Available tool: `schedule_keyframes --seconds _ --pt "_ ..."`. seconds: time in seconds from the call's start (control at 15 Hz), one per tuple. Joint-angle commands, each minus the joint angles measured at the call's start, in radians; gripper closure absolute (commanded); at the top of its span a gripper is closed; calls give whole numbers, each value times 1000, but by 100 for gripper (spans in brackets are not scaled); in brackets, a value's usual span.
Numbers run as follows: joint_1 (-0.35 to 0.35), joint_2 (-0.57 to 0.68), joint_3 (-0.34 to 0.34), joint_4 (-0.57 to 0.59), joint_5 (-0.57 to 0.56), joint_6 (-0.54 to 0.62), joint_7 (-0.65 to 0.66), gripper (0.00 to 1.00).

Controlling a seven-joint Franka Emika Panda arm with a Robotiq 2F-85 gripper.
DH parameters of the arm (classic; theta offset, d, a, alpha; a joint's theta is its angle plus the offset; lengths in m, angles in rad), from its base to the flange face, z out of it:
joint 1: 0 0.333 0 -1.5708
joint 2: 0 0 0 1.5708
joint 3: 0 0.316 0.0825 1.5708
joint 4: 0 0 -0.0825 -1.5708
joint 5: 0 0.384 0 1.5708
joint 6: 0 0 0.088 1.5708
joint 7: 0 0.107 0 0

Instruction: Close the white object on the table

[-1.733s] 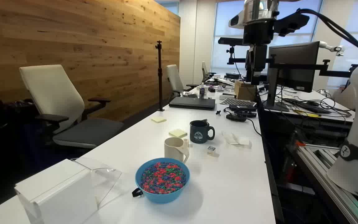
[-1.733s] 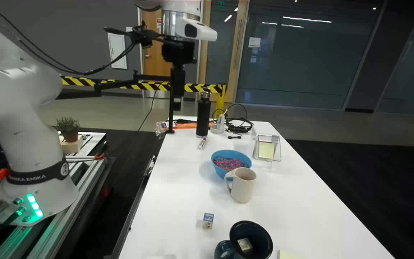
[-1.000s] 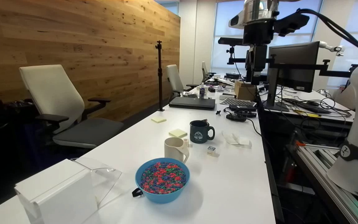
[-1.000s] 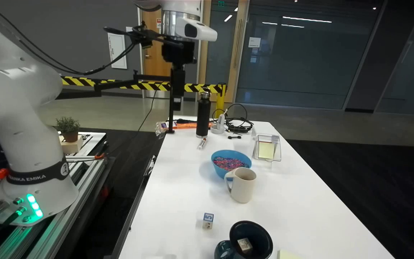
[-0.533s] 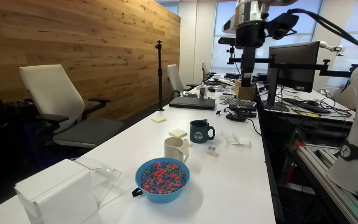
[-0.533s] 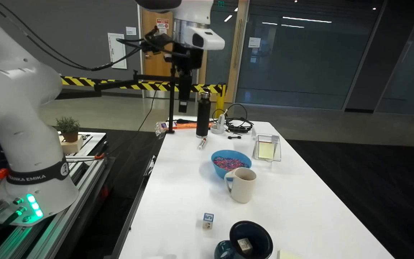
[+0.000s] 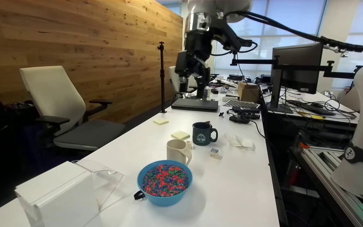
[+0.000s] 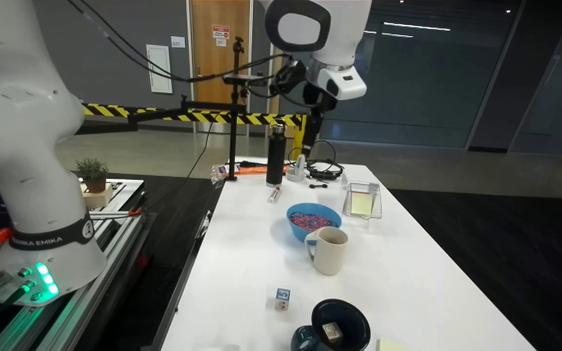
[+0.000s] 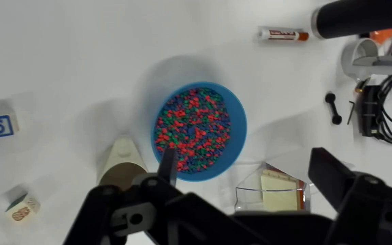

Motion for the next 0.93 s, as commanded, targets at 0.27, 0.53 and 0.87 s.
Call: schedule_keyframes --seconds 0.27,0.53,0.87 --pt "10 129 23 160 12 -22 69 0" --pt "12 206 21 220 -93 -64 4 0" --pt "12 332 25 318 -182 -41 -90 0"
